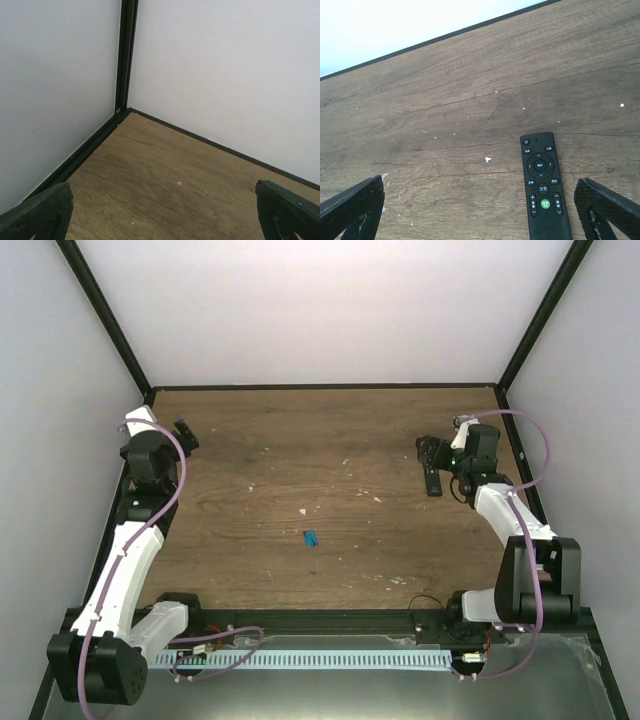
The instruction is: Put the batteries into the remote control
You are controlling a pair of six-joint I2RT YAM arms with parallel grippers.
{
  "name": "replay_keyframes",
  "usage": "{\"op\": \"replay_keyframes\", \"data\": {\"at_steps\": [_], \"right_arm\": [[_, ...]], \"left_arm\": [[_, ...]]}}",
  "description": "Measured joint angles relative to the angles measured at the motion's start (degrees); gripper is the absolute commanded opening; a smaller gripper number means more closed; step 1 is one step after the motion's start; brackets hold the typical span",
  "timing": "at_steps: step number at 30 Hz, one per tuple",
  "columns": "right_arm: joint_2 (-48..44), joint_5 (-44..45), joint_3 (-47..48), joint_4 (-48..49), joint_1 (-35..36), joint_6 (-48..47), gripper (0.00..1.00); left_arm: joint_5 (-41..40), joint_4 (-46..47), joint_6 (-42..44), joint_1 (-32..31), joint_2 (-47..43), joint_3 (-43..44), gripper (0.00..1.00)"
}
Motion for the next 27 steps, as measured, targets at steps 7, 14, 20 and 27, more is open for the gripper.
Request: {"op": "replay_keyframes", "data": {"at_steps": [7,14,20,27], "right_arm": [[0.0,1.2,0.0,0.0,0.0,0.2,1.0],[0.0,4.2,0.0,-0.8,0.0,0.5,1.0],[0.0,6.5,-0.2,-1.4,0.0,1.2,1.0],[3.3,9.6,2.6,-6.5,0.0,1.5,1.0]], "left_arm": [[-2.4,-0.5,-1.9,0.0,-0.6,-0.7,1.0],[-8.1,0.0,-5.8,0.9,-1.1,-1.6,1.0],[-9.7,4.3,-3.5,1.0,-2.5,-5.7,1.0],[-4.4,6.3,2.6,1.0,-1.9,-6.7,1.0]]}}
